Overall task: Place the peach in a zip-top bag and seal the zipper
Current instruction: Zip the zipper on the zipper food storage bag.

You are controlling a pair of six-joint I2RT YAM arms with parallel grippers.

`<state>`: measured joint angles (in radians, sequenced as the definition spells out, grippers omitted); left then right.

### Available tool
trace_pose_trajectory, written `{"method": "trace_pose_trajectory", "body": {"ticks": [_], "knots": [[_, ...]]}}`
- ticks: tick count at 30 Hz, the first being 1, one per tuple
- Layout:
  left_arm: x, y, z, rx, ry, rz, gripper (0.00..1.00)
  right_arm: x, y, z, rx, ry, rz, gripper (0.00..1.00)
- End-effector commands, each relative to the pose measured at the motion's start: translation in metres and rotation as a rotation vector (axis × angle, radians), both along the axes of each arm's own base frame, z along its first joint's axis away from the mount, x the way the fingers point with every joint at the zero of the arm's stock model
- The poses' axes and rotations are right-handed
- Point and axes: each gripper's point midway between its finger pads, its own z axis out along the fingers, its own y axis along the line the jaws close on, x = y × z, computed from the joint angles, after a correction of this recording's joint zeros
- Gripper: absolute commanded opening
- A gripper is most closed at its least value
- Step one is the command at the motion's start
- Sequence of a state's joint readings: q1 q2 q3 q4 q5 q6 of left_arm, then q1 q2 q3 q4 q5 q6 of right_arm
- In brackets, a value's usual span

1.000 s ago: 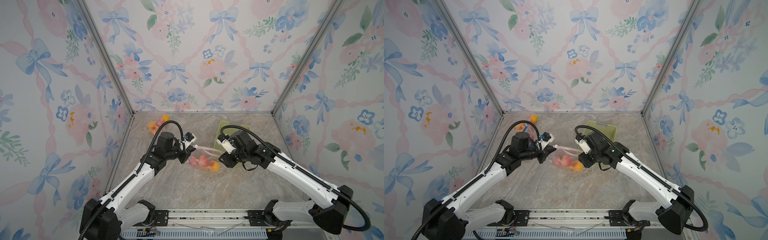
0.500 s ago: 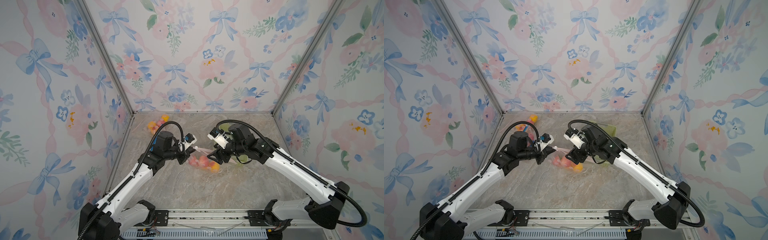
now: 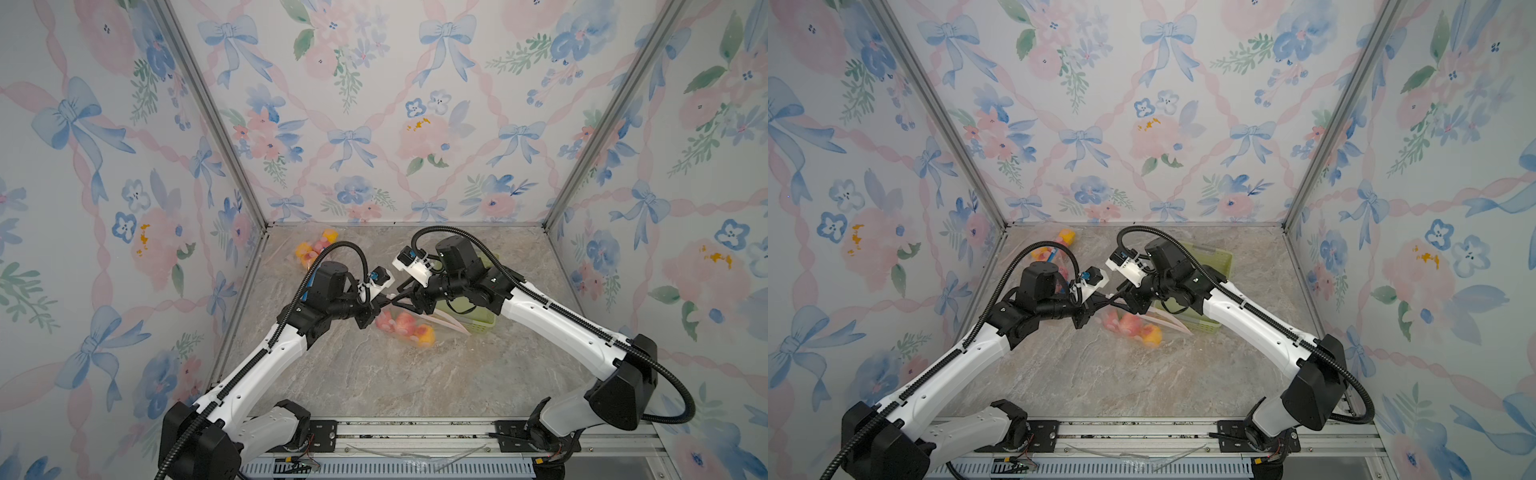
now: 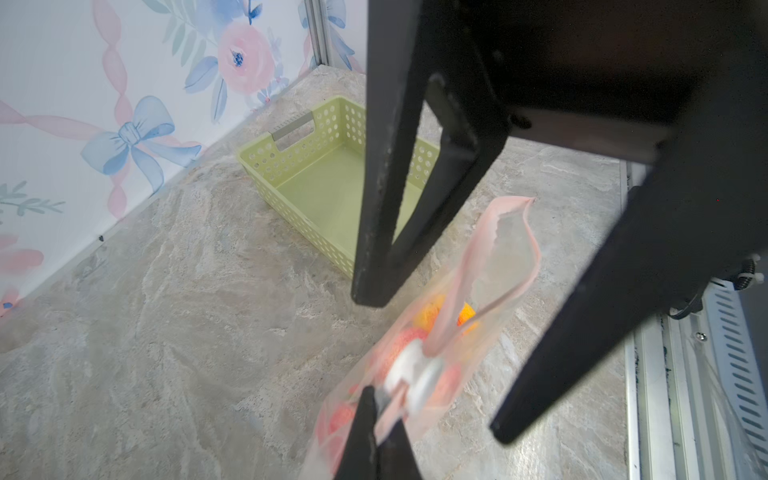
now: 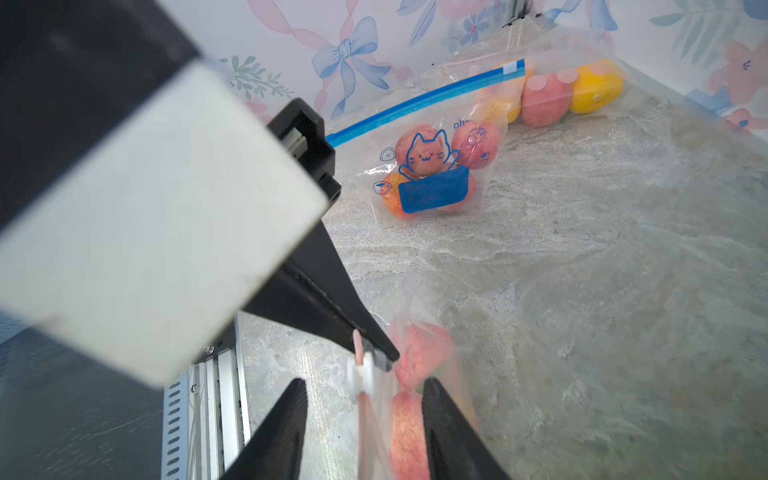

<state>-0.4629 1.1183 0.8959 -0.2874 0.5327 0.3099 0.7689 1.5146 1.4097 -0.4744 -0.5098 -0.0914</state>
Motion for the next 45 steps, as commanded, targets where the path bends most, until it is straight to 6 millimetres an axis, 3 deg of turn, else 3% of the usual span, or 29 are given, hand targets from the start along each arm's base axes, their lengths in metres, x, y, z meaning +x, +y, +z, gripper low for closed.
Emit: {"method": "trace_pose_trajectory", "body": {"ticks": [1,13,16,30,45], "knots": [[0.000,-0.004,0.007,-0.022,0.014,-0.011,0.00,-0.001,0.011,0.021,0.061,-0.020,0.033,0.43],[0.005,-0.006,0.005,-0.023,0.033,-0.002,0.00,0.001,0.015,0.003,0.023,0.022,0.034,0.34],[0.005,-0.006,0.005,-0.024,0.035,-0.001,0.00,0.001,0.014,0.001,0.017,0.023,0.031,0.22],[0.021,0.007,0.003,-0.039,0.088,0.105,0.00,0.001,0.004,0.000,-0.012,-0.005,0.005,0.06],[0.042,0.037,0.003,-0.059,0.122,0.266,0.00,0.000,-0.023,-0.003,-0.093,-0.042,-0.048,0.05]]}}
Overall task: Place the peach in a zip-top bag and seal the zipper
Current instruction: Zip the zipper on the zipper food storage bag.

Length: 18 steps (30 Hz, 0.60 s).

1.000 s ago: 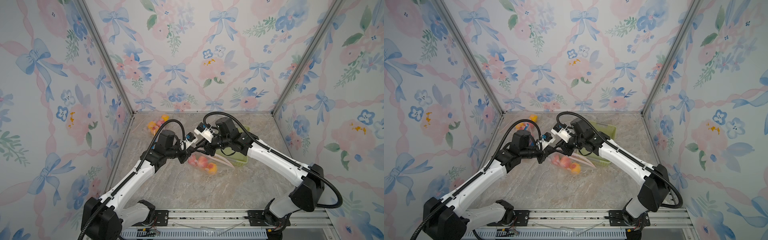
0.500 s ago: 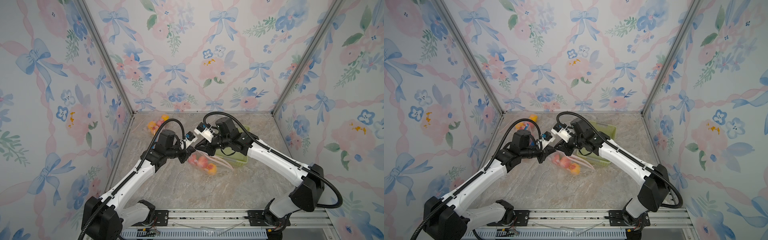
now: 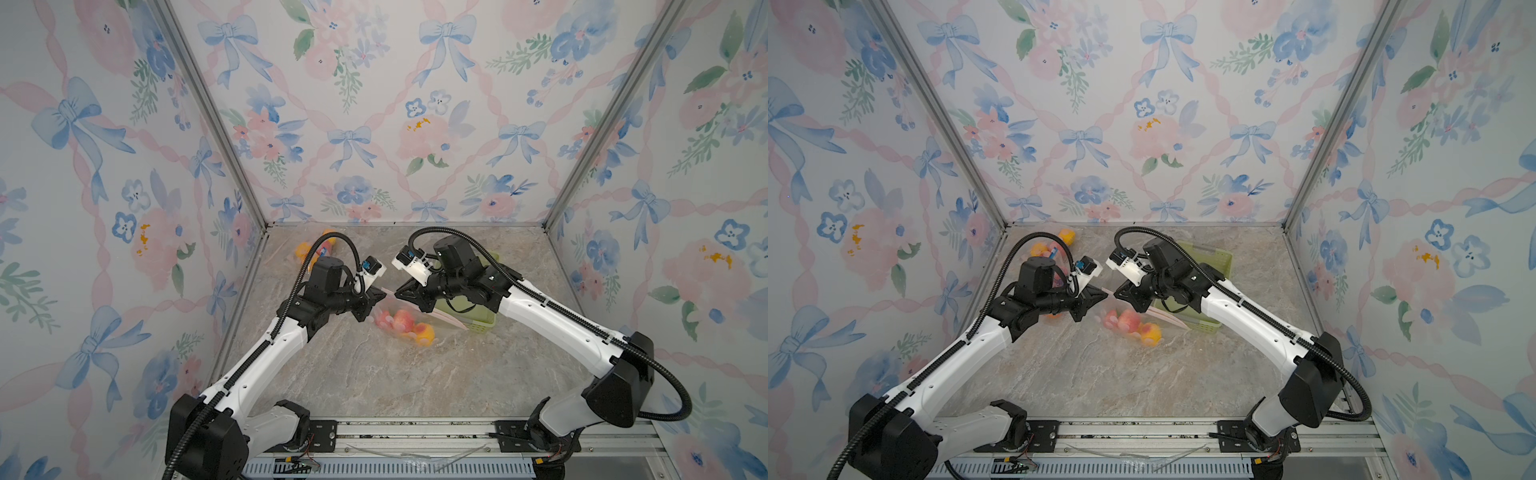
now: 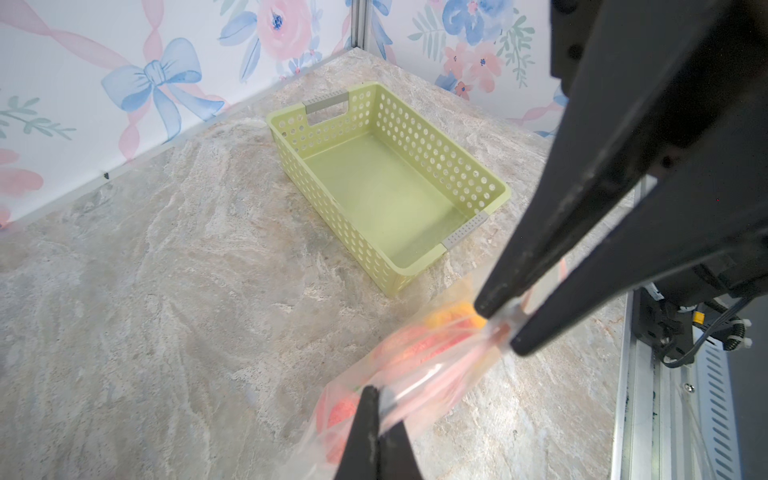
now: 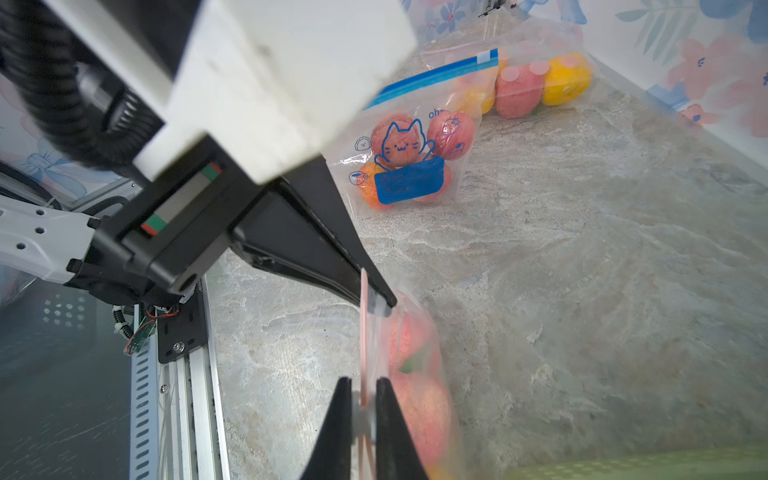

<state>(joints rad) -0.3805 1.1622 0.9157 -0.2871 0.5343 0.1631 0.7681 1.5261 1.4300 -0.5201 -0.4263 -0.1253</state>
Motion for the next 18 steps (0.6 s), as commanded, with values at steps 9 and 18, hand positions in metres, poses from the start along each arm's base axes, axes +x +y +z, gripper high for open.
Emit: {"method": "trace_pose_trajectory", "body": {"ticks": [9,18], "knots": [[0.034,0.046,0.016,0.009,-0.012,0.270,0.00,-0.014,-0.048,-0.003,-0.055,0.007,-0.071,0.05],[0.054,0.071,0.019,0.005,0.005,0.414,0.00,-0.014,-0.088,-0.007,-0.087,0.005,-0.181,0.05]]}}
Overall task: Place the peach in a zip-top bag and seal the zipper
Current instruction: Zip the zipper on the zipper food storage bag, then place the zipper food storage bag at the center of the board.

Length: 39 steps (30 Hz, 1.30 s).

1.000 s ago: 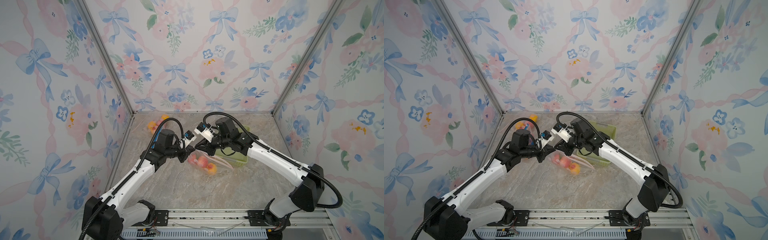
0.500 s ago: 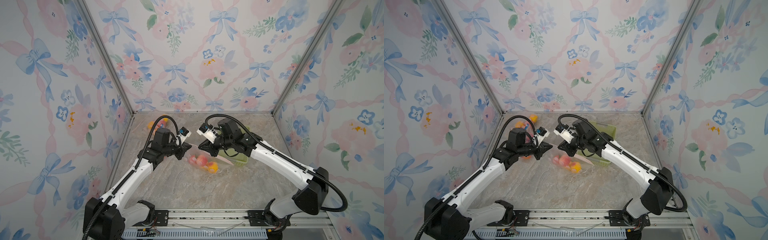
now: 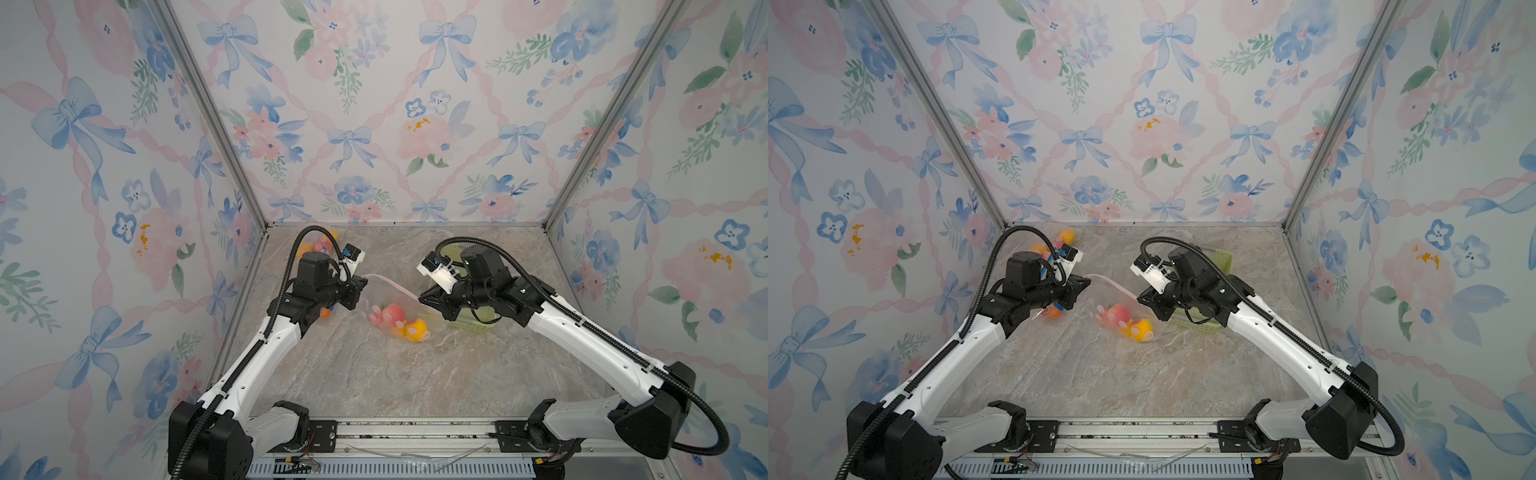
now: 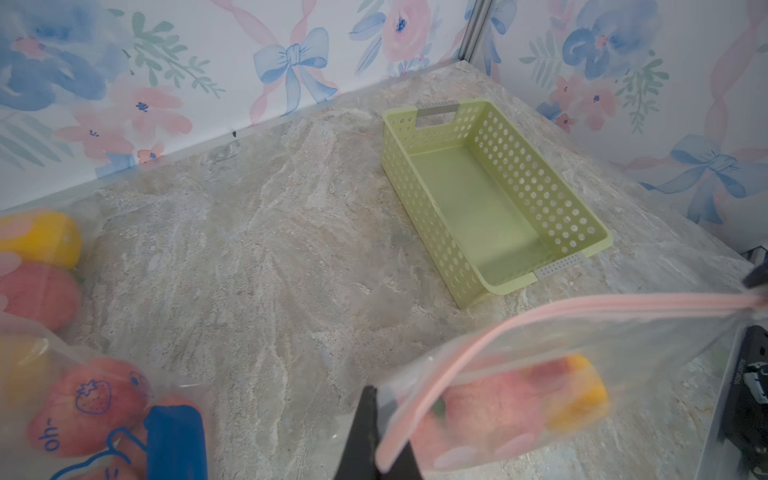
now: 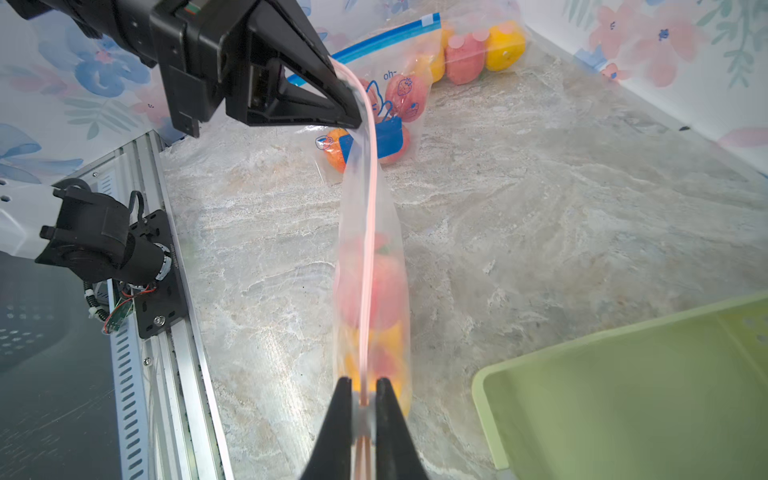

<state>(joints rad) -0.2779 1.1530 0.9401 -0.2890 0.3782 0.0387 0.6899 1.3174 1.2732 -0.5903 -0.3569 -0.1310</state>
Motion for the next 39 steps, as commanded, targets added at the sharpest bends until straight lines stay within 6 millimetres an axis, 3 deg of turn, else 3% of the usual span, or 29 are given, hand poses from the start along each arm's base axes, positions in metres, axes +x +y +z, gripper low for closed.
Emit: {"method": "trace_pose_trajectory", "body": {"ticks": [1,10,20,33,39], "knots": [[0.018,0.022,0.013,0.005,-0.017,0.127,0.00,-0.004,-0.026,-0.006,-0.043,0.026,-0.068,0.05],[0.029,0.032,0.019,-0.001,-0.020,0.175,0.00,0.007,-0.051,-0.007,-0.054,0.027,-0.180,0.04],[0.053,0.050,0.022,0.019,-0.029,0.262,0.00,0.039,-0.043,0.000,-0.036,0.012,-0.276,0.03],[0.118,0.045,0.030,-0.046,-0.111,0.316,0.00,0.131,-0.027,-0.008,-0.070,-0.013,-0.402,0.04],[0.142,0.033,0.019,-0.110,-0.107,0.290,0.00,0.155,-0.025,-0.019,-0.071,0.007,-0.398,0.06]]}}
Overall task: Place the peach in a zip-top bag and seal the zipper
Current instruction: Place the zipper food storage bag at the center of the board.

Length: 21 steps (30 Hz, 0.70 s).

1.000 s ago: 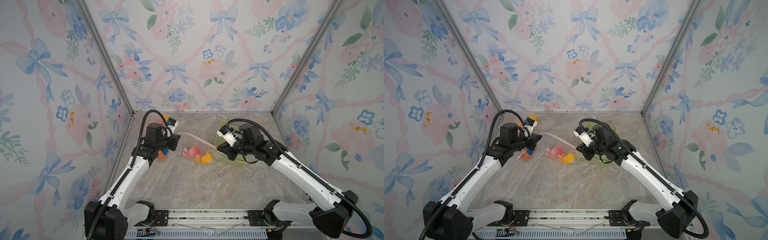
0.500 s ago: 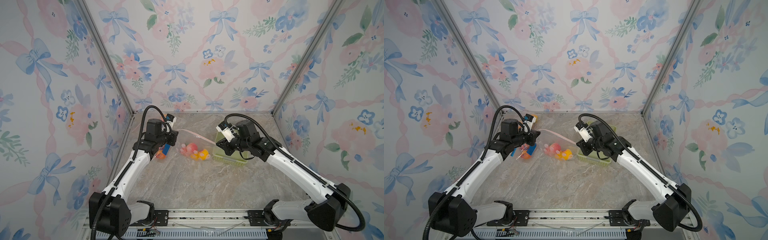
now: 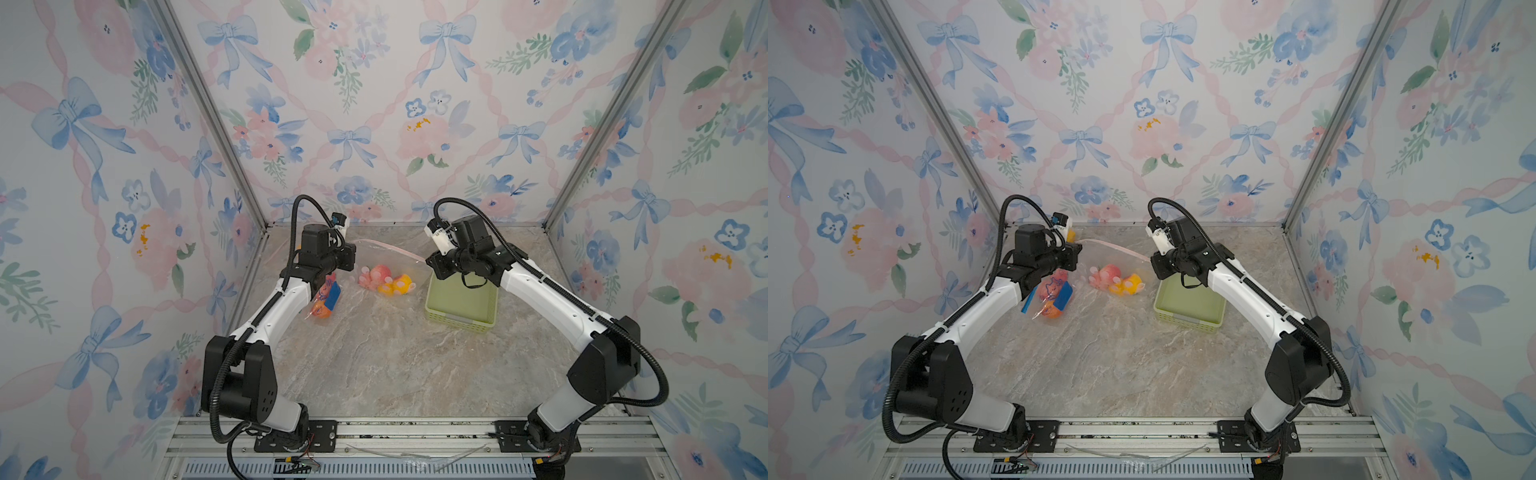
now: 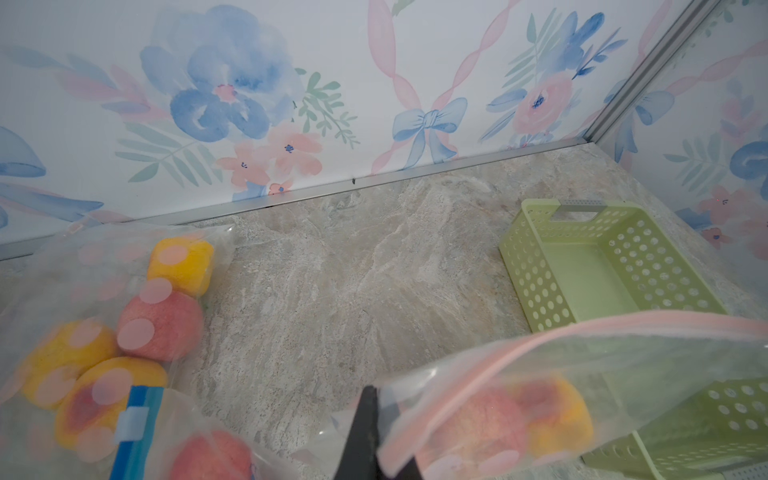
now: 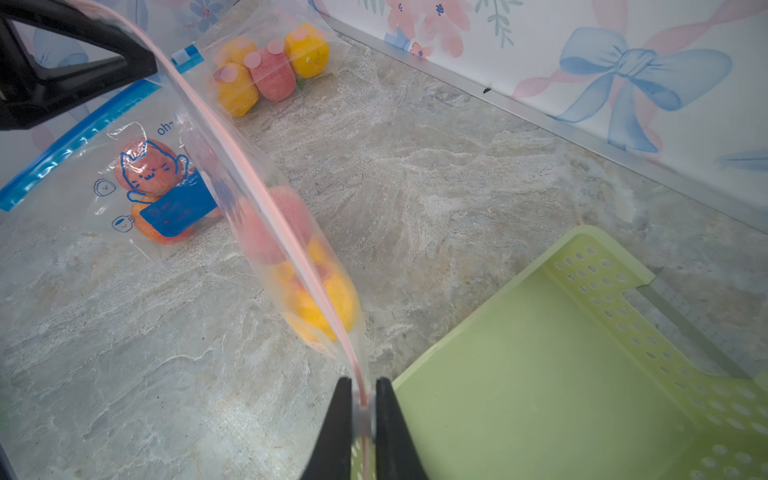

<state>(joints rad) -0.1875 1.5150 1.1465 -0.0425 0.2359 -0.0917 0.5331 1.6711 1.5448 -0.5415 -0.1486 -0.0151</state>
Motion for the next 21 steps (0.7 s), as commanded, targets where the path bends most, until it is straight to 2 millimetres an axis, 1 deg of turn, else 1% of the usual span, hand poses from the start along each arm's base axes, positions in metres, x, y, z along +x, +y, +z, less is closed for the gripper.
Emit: {"method": "trace_pose_trajectory", "body": {"ticks": [1,3,7,10,12,14,15,16,17,19,20,21], "knots": [[0.021,-0.004,0.016,-0.066,-0.059,0.003,0.00,0.014,0.000,0.002,0.005,-0.007,-0.008,0.07],[0.022,-0.008,0.002,-0.086,-0.022,-0.006,0.00,0.014,0.002,-0.009,-0.001,0.020,-0.002,0.08],[0.021,-0.011,-0.041,-0.117,0.078,-0.002,0.00,0.011,0.005,-0.044,-0.018,0.090,-0.008,0.10],[0.019,-0.013,-0.068,-0.135,0.142,0.001,0.00,0.007,0.009,-0.065,-0.021,0.135,-0.011,0.12],[0.017,-0.015,-0.076,-0.147,0.167,-0.005,0.00,0.004,0.011,-0.072,-0.026,0.150,-0.010,0.17],[0.016,-0.017,-0.076,-0.161,0.176,-0.008,0.00,0.003,0.013,-0.071,-0.024,0.151,-0.012,0.25],[0.017,-0.017,-0.072,-0.167,0.172,-0.009,0.01,0.002,0.014,-0.067,-0.020,0.148,-0.010,0.31],[0.017,-0.018,-0.066,-0.168,0.167,-0.008,0.08,0.002,0.014,-0.063,-0.016,0.142,-0.014,0.38],[0.017,-0.017,-0.060,-0.169,0.162,-0.006,0.16,0.002,0.014,-0.056,-0.010,0.134,-0.016,0.43],[0.015,-0.017,-0.045,-0.163,0.149,-0.012,0.31,0.000,0.012,-0.044,-0.006,0.118,-0.025,0.56],[0.013,-0.016,-0.038,-0.161,0.142,-0.011,0.40,-0.001,0.011,-0.039,-0.002,0.110,-0.028,0.60],[0.011,-0.015,-0.028,-0.157,0.132,-0.011,0.46,-0.003,0.010,-0.031,0.005,0.099,-0.032,0.64]]}}
